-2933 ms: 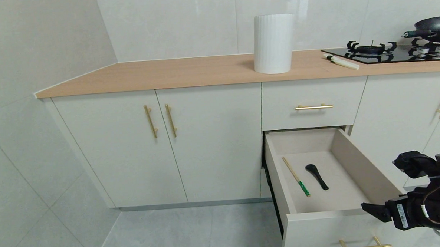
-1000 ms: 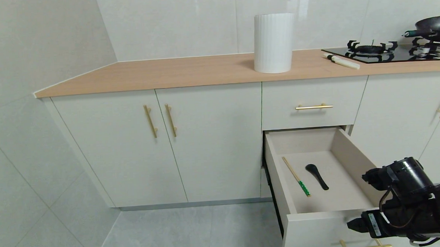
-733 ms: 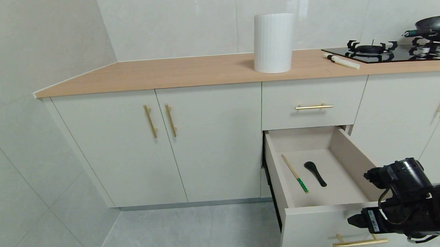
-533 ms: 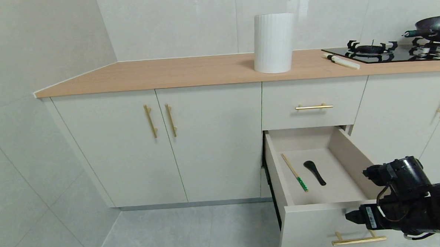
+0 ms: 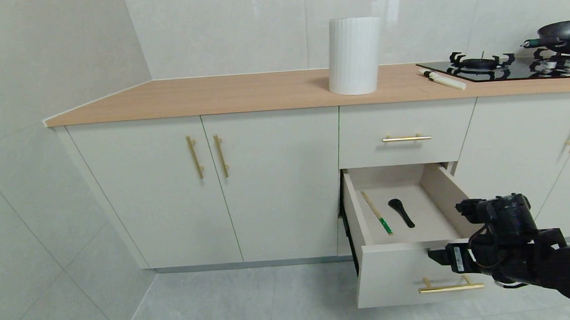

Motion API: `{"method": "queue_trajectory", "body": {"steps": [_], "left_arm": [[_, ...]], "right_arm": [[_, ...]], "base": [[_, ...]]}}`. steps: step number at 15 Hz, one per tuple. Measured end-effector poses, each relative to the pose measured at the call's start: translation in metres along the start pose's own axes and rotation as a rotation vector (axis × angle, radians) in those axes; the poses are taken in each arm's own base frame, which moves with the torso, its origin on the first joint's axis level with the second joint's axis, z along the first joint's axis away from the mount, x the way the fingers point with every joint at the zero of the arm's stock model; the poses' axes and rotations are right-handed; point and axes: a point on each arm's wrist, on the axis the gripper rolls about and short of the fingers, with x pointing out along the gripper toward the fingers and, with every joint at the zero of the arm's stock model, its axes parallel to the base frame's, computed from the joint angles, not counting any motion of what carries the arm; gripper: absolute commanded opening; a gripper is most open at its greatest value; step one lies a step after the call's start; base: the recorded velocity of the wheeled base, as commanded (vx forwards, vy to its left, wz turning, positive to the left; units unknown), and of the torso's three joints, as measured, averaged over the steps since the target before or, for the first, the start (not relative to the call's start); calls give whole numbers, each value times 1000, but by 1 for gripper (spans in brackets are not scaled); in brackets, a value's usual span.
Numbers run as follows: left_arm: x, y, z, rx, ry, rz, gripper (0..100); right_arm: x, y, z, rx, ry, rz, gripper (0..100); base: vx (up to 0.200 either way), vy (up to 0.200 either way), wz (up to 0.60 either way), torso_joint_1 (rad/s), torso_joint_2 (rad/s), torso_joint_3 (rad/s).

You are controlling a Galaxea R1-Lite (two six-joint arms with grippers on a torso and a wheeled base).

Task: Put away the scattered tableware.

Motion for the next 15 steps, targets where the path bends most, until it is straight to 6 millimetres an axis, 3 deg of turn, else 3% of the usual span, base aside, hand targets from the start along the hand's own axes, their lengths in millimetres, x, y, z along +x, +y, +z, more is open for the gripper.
{"method": "queue_trajectory", "body": {"steps": [8, 15], "left_arm": [[0, 0, 0, 0, 0, 0, 100], [0, 0, 0, 0, 0, 0, 100]], "right_arm": [[45, 3, 4, -36, -209, 18, 100], [76, -3, 13, -35, -267, -7, 100]], "base": [[0, 0, 0, 0, 0, 0], [0, 0, 0, 0, 0, 0]]}}
